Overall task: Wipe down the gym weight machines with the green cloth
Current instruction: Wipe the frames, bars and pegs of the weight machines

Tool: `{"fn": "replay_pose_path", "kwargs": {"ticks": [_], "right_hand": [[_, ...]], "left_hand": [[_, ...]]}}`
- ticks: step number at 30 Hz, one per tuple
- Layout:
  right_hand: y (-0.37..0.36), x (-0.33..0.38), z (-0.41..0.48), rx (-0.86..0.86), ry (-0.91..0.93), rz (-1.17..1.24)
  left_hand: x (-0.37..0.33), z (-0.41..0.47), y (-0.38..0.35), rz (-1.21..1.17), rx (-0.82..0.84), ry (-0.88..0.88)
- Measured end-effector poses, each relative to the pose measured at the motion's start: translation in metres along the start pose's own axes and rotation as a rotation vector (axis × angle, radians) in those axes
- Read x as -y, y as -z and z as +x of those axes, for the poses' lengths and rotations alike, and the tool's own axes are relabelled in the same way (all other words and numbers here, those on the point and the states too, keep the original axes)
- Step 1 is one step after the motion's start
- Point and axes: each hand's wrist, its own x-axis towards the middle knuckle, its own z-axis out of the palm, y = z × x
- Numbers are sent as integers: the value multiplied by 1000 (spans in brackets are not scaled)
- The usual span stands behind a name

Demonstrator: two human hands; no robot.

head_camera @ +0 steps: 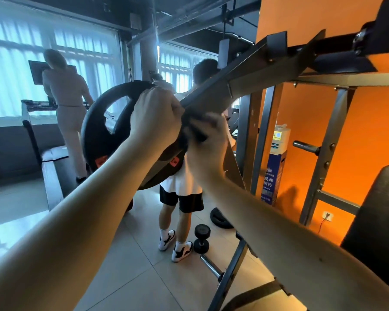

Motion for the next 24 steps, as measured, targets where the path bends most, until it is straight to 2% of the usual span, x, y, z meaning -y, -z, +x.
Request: {"fn": "replay_pose_path", "kwargs": {"ticks": [2, 4, 7, 9, 11, 13, 15, 16, 20, 24], "right_hand": [[6, 0, -14, 77, 109, -12], [16, -9, 13, 68, 132, -80], [25, -22, 58, -73, -11, -109], [16, -18, 50, -120, -56, -89], [7, -5, 14, 0, 40, -101], [13, 0, -18, 177, 228, -92], [24, -3, -10, 273, 327, -142], [26, -7, 4, 259, 323, -187], [20, -5, 35, 17, 193, -249], [14, -8, -20, 94, 173, -259]], "left_hand": [[-1, -1, 2, -12, 8, 19], [-3, -2, 6, -5, 27, 38], [-2, -4, 11, -38, 53, 63], [-2, -8, 14, -32, 53, 88], [-2, -12, 19, -32, 58, 107], [-2, -16, 24, -22, 68, 103], [0, -22, 27, -17, 57, 103], [3, -24, 30, -5, 49, 101], [10, -31, 35, -34, 62, 78], [17, -38, 38, -40, 60, 81]]}}
